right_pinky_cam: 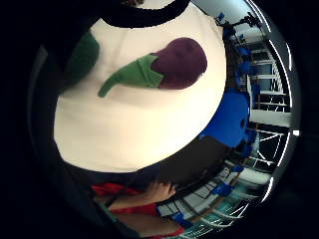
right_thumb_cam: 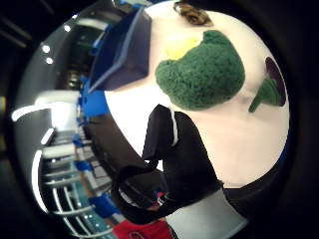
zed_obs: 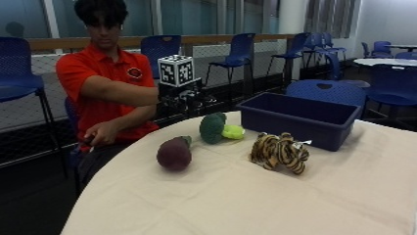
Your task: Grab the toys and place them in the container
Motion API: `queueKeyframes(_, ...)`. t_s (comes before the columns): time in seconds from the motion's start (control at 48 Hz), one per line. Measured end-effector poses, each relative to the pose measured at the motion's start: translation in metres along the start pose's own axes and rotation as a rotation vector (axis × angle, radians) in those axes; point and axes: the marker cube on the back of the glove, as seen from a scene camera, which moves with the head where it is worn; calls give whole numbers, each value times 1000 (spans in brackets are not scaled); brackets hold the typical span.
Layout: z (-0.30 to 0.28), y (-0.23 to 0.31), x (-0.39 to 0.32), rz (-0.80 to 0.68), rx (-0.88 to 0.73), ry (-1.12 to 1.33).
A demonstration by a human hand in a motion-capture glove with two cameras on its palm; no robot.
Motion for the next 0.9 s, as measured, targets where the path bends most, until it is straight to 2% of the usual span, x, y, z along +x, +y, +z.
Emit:
queueKeyframes(0.458, -14, -2, 16, -16, 62, -41)
queueKeyframes(0.666, -11, -22, 43, 45, 87, -19)
queueKeyframes(0.895, 3, -47, 85, 134, 37, -3)
